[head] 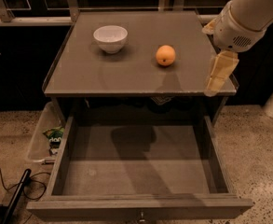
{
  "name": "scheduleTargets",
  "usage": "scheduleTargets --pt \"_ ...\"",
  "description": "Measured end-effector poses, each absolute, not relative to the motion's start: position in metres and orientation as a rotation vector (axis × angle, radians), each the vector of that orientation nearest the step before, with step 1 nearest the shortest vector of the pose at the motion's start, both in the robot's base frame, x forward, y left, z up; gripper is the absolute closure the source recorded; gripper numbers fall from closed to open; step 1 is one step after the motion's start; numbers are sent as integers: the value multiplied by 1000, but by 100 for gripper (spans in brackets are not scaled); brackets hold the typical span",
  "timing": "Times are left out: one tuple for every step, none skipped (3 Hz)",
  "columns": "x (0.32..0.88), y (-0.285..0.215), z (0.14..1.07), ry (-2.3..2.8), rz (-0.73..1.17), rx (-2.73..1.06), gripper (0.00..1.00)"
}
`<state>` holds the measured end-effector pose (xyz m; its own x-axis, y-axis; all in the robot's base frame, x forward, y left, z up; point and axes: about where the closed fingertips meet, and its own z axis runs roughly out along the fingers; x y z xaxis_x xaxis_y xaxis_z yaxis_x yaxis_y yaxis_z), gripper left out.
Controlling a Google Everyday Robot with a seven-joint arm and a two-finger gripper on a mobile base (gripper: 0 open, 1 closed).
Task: Place orange into top drawer
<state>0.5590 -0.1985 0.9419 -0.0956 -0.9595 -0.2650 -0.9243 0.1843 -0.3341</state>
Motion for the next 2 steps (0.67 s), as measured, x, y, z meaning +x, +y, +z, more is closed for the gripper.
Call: scheduleTargets --pt "559 -199 942 2050 -114 -1768 0" --pt "577 -197 933 2045 -87 -1727 0"
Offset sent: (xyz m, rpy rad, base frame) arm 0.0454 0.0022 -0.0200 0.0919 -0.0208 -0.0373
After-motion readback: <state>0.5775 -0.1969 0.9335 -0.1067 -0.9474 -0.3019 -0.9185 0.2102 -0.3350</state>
